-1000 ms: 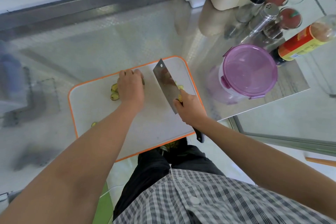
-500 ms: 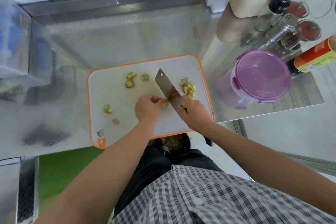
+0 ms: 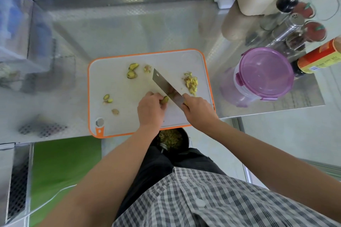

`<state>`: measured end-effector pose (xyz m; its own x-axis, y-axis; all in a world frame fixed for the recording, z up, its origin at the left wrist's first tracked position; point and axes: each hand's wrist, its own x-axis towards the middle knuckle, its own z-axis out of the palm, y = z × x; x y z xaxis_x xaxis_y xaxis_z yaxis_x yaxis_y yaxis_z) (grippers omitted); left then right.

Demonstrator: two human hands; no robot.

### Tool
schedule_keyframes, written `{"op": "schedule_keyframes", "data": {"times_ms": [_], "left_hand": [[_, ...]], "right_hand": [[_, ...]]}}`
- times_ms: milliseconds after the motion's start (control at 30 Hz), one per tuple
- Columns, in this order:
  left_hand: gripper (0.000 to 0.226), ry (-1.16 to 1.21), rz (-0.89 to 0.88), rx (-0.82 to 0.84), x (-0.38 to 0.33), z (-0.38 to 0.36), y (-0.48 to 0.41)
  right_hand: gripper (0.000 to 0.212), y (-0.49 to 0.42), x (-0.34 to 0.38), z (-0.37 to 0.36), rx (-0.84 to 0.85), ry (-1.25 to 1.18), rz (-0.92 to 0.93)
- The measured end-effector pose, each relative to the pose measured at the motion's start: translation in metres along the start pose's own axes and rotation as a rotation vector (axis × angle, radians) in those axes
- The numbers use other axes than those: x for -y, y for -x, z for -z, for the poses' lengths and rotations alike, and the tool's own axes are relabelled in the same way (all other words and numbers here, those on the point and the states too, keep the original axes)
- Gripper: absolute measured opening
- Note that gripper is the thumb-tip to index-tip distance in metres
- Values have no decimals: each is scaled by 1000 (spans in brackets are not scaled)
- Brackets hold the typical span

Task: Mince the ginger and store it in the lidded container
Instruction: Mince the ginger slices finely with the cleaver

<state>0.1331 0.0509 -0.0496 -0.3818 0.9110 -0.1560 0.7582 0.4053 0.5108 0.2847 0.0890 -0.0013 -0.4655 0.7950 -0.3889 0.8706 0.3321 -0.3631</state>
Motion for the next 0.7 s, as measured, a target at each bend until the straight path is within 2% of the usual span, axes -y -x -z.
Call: {"op": "schedule_keyframes", "data": {"times_ms": [433,600,700], "left_hand": [[16,12,14,25,-2,2,-2],[31,-46,-121,-6,-1,5,5],[20,-39,-214,-47,3,2,9]], "right_hand": [[12,2,6,3,49,82,10],[2,2,5,2,41,93,15],[6,2,5,2,46,101,17]]}}
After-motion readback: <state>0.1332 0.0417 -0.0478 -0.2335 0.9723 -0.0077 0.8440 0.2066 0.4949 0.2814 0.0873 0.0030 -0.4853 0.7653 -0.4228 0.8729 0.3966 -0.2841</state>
